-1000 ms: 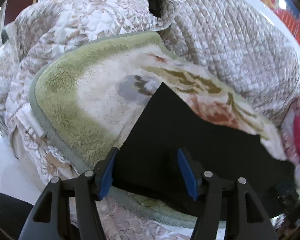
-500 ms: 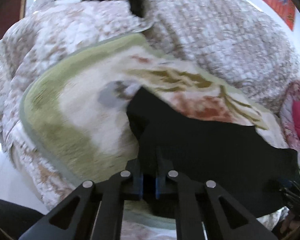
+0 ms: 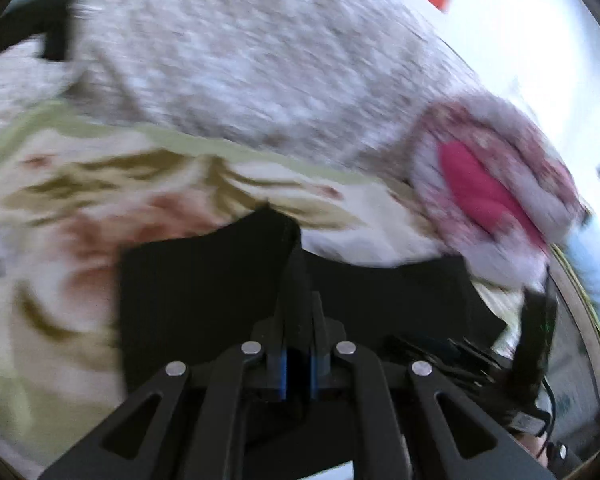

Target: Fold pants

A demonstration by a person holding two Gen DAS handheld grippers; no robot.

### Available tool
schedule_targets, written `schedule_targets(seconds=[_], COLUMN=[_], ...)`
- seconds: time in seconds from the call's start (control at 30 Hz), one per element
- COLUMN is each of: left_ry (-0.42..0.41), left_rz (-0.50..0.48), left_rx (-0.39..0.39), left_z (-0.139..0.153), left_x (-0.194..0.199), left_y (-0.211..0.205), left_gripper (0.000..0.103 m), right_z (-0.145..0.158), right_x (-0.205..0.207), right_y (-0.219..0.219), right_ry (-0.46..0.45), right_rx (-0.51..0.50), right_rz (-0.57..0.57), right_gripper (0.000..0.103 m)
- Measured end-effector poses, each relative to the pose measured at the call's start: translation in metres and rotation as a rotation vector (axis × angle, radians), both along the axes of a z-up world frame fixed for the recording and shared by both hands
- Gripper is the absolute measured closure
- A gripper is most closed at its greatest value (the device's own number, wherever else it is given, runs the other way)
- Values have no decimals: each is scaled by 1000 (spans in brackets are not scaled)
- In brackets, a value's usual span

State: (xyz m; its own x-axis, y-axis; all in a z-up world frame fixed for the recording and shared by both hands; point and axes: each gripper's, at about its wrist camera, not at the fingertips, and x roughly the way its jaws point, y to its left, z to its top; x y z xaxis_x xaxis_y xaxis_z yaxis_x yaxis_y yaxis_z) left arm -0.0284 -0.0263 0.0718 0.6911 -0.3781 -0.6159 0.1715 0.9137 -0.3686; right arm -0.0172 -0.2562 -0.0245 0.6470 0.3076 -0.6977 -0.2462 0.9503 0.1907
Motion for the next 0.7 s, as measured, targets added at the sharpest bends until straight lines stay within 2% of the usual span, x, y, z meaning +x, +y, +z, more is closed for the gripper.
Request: schedule_targets(seconds=[0.13, 0.23, 0.3, 0.37, 0.5, 0.57, 0.63, 0.7], left_ry=[87, 179, 175, 149, 62, 34, 4, 15], left_rz=[-117, -164, -170, -181, -166, -113, -26, 69], left_rx=[1, -19, -65, -110, -150, -128, -40, 61], left_z=[-32, -56, -53, -40, -9, 0, 3, -3], left_x=[8, 14, 12, 9, 0, 1, 5, 11], left_y=[-42, -50, -43, -33, -7, 13, 33, 51], left_gripper=[95, 93, 91, 79, 65, 60, 60, 60], right_z=[2, 1, 1, 1, -1, -2, -6, -11], right_x=[0, 2, 3, 4, 6, 7, 9, 12], right_y=[-8, -11, -13, -15, -20, -21, -20, -14], right_ry=[1, 11, 5, 6, 43, 63, 98, 132], right_rx=[9, 15, 19, 45, 169, 230, 311, 355], right_rz=[-33, -31, -31, -30, -4, 15, 48, 68], right_gripper=[60, 60, 60, 60, 60, 60, 60, 60])
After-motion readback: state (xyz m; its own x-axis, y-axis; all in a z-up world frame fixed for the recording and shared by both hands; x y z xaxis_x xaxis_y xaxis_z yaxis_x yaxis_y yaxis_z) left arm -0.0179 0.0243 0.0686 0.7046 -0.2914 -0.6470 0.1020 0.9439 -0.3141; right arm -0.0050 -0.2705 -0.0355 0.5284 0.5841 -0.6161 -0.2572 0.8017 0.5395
